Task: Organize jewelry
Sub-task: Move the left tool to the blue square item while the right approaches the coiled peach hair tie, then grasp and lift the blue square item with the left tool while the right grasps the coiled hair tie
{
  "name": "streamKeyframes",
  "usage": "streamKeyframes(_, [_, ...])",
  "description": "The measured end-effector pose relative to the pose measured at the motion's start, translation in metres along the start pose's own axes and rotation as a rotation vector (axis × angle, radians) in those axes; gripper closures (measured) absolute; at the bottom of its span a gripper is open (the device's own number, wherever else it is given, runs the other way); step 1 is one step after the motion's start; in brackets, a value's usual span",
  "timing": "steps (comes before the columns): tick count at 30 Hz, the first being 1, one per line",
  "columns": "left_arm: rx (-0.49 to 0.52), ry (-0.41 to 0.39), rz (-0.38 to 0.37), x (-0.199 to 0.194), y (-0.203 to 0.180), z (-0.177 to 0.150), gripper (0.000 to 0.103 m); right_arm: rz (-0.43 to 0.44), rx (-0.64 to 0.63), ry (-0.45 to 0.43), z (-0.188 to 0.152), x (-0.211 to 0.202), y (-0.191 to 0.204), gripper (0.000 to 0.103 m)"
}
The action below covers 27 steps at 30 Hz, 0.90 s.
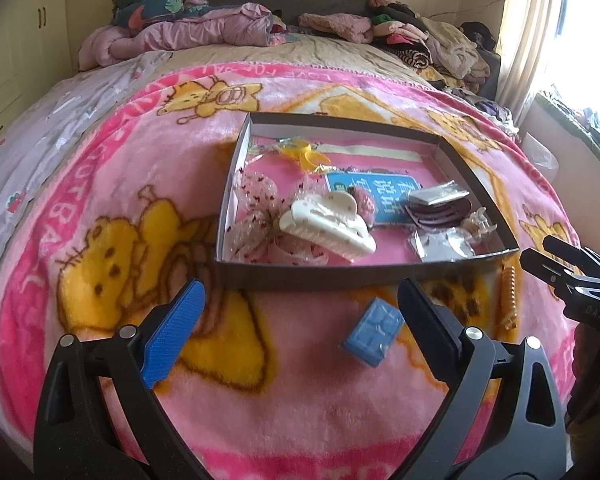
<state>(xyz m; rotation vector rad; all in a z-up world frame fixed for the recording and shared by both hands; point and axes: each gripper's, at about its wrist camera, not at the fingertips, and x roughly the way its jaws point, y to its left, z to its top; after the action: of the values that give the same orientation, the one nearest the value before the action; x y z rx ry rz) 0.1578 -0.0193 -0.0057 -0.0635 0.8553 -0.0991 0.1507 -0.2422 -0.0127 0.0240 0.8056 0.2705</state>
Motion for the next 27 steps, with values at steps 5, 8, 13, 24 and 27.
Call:
streamKeyframes(5, [0.010, 0.016, -0.005, 0.002, -0.004, -0.010, 0.015, 0.004, 0.000, 0.023, -0.011, 0.004, 0.001, 0.010])
streamKeyframes(8, [0.024, 0.025, -0.010, 0.005, -0.008, -0.016, 0.015, 0.008, 0.002, 0.040, -0.018, 0.007, 0.003, 0.010])
streamKeyframes(13, [0.042, 0.046, -0.023, 0.014, -0.013, -0.024, 0.015, 0.012, 0.019, 0.062, -0.028, 0.017, 0.003, 0.010])
streamKeyframes(24, [0.122, 0.073, -0.044, 0.039, -0.030, -0.033, 0.015, -0.036, 0.087, 0.076, -0.033, 0.041, -0.009, 0.023])
streamKeyframes(27, [0.143, 0.074, -0.049, 0.044, -0.035, -0.033, 0.015, -0.071, 0.063, 0.076, -0.037, 0.041, -0.011, 0.038])
